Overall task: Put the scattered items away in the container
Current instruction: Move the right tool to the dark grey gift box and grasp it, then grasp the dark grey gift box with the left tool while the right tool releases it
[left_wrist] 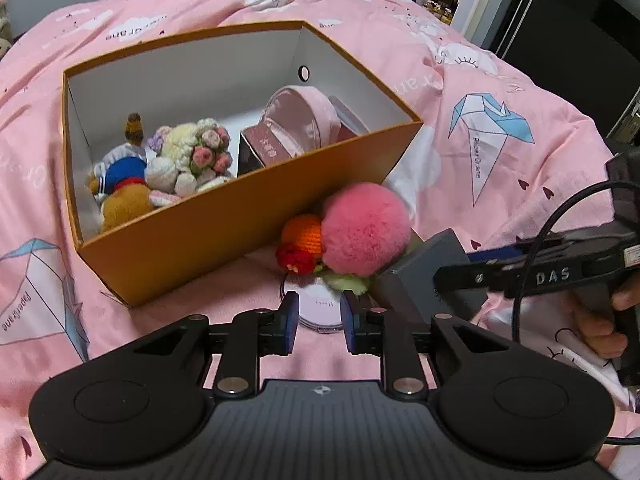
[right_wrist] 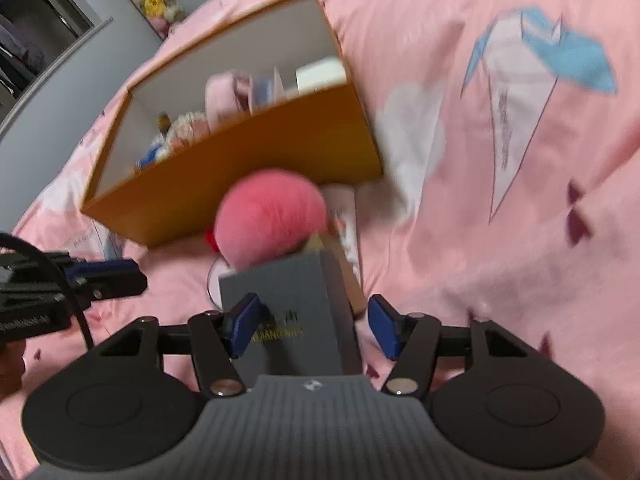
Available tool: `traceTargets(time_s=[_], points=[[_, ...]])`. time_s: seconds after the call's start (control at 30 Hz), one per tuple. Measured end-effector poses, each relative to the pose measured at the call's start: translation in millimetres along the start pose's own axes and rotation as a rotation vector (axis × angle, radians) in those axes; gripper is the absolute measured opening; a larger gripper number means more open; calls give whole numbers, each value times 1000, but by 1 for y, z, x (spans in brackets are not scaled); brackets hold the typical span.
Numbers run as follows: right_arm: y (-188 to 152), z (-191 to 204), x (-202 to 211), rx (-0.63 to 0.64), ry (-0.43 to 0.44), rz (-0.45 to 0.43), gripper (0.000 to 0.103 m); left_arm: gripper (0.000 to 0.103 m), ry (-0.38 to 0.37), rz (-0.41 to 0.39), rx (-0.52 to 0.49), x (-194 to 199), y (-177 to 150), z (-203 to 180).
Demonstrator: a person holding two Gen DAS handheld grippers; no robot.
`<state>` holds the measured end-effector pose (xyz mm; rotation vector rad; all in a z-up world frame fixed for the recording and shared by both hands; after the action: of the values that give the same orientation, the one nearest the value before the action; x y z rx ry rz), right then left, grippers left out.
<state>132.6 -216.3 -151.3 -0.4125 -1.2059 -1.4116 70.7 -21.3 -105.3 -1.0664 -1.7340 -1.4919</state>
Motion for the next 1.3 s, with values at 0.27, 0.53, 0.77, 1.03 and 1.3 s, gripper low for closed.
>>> traceTargets(time_s=[0.27, 0.53, 0.77, 1.03, 1.3], points=[[-7, 16, -13, 41, 58, 82, 54, 32, -18, 31, 31, -5, -3, 2], [-11, 47, -16, 162, 80, 103, 39, 35, -65, 64, 57, -8, -10, 3], [-17, 90, -21, 352, 95, 110, 40, 38, -77, 74, 155, -2, -15, 16], [-20, 107, -17, 438, 153, 123, 39, 38, -151, 156, 294, 1, -29, 20], [-26, 117, -11, 483, 188, 130, 39, 48, -186, 171, 448, 6, -35, 30]])
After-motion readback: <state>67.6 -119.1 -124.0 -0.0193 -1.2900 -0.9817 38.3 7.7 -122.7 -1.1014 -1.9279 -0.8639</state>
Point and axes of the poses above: each gripper's, at about its wrist camera, not at the fingertips, and x roughly against the way its jaws point, z to its left, y to its top, the point moved 6 cm from there along -x, roughly the way its jaws point, and after that the axes turned 3 degrees about z, right-handed, at the moved point
